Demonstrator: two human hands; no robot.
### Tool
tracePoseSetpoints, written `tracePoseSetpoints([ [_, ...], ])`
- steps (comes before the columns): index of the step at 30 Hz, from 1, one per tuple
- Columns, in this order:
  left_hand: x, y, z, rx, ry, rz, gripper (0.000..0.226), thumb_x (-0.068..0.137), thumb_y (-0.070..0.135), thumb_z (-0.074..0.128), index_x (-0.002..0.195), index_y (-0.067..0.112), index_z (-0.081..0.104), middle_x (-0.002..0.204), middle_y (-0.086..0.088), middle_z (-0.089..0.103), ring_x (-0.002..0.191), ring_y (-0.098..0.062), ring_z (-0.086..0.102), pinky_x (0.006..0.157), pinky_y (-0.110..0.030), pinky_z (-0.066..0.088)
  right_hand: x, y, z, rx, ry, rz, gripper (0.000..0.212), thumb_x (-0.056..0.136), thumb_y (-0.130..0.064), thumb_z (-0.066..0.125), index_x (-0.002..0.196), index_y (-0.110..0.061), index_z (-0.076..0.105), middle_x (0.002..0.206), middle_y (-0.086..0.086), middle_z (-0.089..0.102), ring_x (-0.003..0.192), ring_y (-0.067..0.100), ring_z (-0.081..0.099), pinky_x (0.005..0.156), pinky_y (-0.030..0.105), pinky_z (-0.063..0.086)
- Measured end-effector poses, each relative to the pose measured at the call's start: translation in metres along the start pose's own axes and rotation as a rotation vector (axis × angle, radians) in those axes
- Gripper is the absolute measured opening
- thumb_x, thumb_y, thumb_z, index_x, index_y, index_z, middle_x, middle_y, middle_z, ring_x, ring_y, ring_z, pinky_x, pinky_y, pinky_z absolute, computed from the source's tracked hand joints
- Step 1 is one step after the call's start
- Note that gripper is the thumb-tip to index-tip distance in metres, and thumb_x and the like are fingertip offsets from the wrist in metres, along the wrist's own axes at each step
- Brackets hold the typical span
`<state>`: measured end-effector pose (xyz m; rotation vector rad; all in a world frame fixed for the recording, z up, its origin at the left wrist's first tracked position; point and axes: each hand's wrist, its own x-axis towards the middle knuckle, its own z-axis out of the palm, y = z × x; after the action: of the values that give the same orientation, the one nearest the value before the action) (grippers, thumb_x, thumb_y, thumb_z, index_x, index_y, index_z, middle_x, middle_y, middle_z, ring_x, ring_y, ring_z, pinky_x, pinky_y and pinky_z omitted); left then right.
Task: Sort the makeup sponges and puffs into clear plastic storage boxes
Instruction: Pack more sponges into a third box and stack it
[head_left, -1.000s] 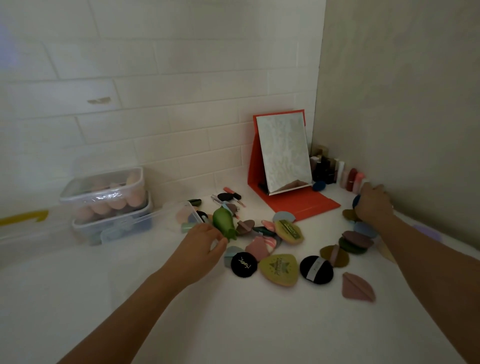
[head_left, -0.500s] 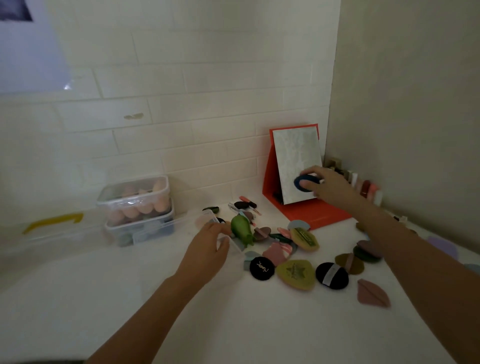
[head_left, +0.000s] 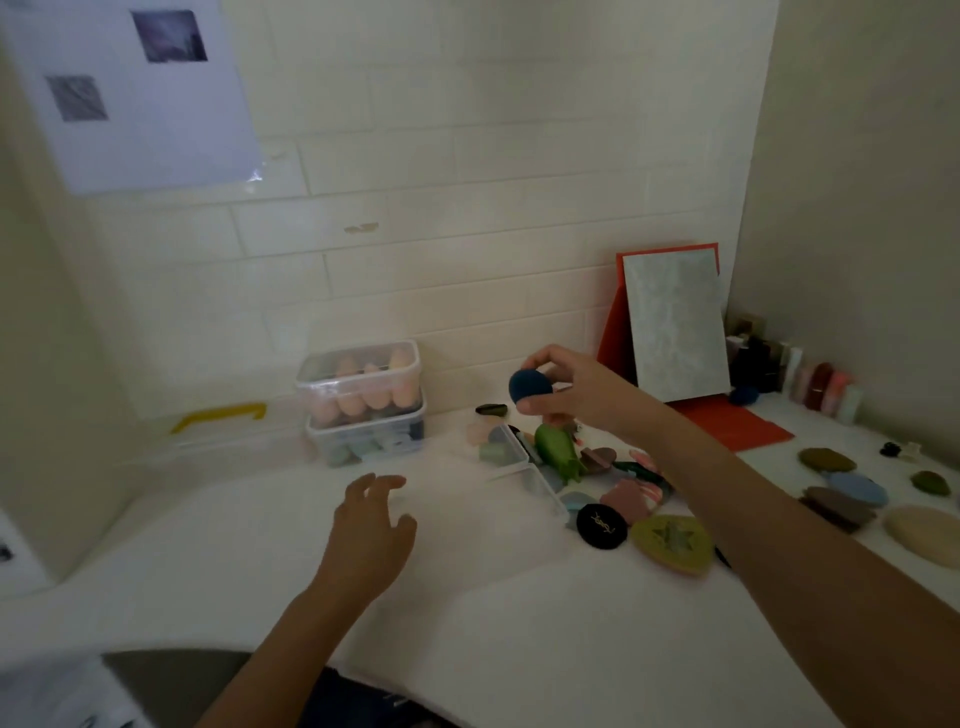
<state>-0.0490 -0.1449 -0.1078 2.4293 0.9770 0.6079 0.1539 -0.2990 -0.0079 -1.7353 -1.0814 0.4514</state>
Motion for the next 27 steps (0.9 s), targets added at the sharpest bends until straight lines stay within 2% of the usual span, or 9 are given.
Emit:
tracePoseSetpoints([
  [5,-0.012,-0.006,-0.006,-0.418,0.021,-0.103,0.042,0.091,-0.001,0.047,0.129,0.017,0.049,0.149,-0.007,0.025,0.134,-0.018,0.03,0.096,-0.017,0.023,0.0,0.001,0.011,0.011,0.052,-0.022,0.033,0.083,-0.025,0.071,0.113,-0.022,0.059,0.109,-0.004,0.062,0.07,0.015,0.063,0.063,0.018,0.052],
  [8,-0.021,-0.003,-0.008,-0.55,0.084,-0.168,0.047,0.091,-0.005,0.044,0.133,0.017,0.044,0.152,-0.007,0.015,0.114,-0.008,0.04,0.089,-0.02,0.027,-0.001,0.001,0.018,-0.027,0.079,-0.037,0.027,0.086,-0.031,0.067,0.112,-0.025,0.061,0.104,-0.004,0.063,0.068,0.01,0.057,0.06,0.016,0.047],
  [10,-0.024,-0.004,-0.009,-0.596,0.1,-0.206,0.051,0.091,-0.006,0.041,0.136,0.019,0.04,0.155,-0.005,0.006,0.126,-0.013,0.033,0.091,-0.021,0.027,-0.001,0.003,0.023,-0.035,0.093,-0.032,0.028,0.087,-0.032,0.065,0.113,-0.023,0.062,0.103,-0.001,0.064,0.071,0.01,0.057,0.059,0.013,0.045],
  [12,-0.026,-0.007,-0.009,-0.632,0.103,-0.235,0.053,0.091,-0.006,0.039,0.136,0.022,0.039,0.154,-0.009,0.013,0.133,-0.022,0.03,0.099,-0.027,0.032,-0.001,0.005,0.03,-0.022,0.074,-0.01,0.032,0.088,-0.033,0.063,0.117,-0.02,0.062,0.104,0.002,0.066,0.074,0.011,0.058,0.061,0.014,0.047],
  [13,-0.026,-0.009,-0.01,-0.642,0.098,-0.243,0.054,0.091,-0.007,0.038,0.135,0.024,0.04,0.15,-0.009,0.023,0.128,-0.024,0.038,0.098,-0.031,0.038,-0.002,0.005,0.033,-0.02,0.055,-0.001,0.033,0.088,-0.034,0.063,0.118,-0.019,0.061,0.102,0.001,0.067,0.074,0.009,0.059,0.063,0.015,0.048],
  [15,-0.028,-0.011,-0.013,-0.663,0.075,-0.249,0.055,0.09,-0.009,0.035,0.132,0.025,0.043,0.131,-0.003,0.042,0.099,-0.014,0.054,0.074,-0.026,0.048,-0.003,0.005,0.042,-0.046,0.028,0.004,0.032,0.09,-0.033,0.061,0.118,-0.019,0.061,0.096,-0.002,0.067,0.07,0.006,0.059,0.065,0.017,0.049],
  [18,-0.03,-0.012,-0.016,-0.686,0.054,-0.249,0.054,0.09,-0.012,0.031,0.128,0.023,0.045,0.099,0.012,0.046,0.078,0.0,0.049,0.056,-0.013,0.043,-0.004,-0.002,0.053,-0.073,0.033,-0.04,0.024,0.09,-0.03,0.06,0.113,-0.021,0.061,0.092,-0.003,0.067,0.068,0.004,0.057,0.066,0.018,0.048],
  [23,-0.031,-0.011,-0.018,-0.634,0.086,-0.232,0.058,0.088,-0.015,0.03,0.131,0.022,0.042,0.116,0.002,0.036,0.116,-0.02,0.047,0.07,-0.017,0.04,-0.015,-0.025,0.071,-0.256,0.026,-0.152,0.024,0.087,-0.028,0.065,0.11,-0.029,0.059,0.095,-0.015,0.063,0.083,0.001,0.061,0.068,0.014,0.044],
  [27,-0.026,-0.008,-0.015,-0.648,0.094,-0.237,0.053,0.089,-0.014,0.031,0.128,0.018,0.047,0.124,0.0,0.041,0.105,-0.013,0.046,0.072,-0.019,0.043,-0.022,-0.024,0.1,-0.484,-0.186,-0.183,0.034,0.088,-0.024,0.064,0.12,-0.03,0.056,0.111,-0.012,0.061,0.082,0.002,0.058,0.067,0.013,0.042],
])
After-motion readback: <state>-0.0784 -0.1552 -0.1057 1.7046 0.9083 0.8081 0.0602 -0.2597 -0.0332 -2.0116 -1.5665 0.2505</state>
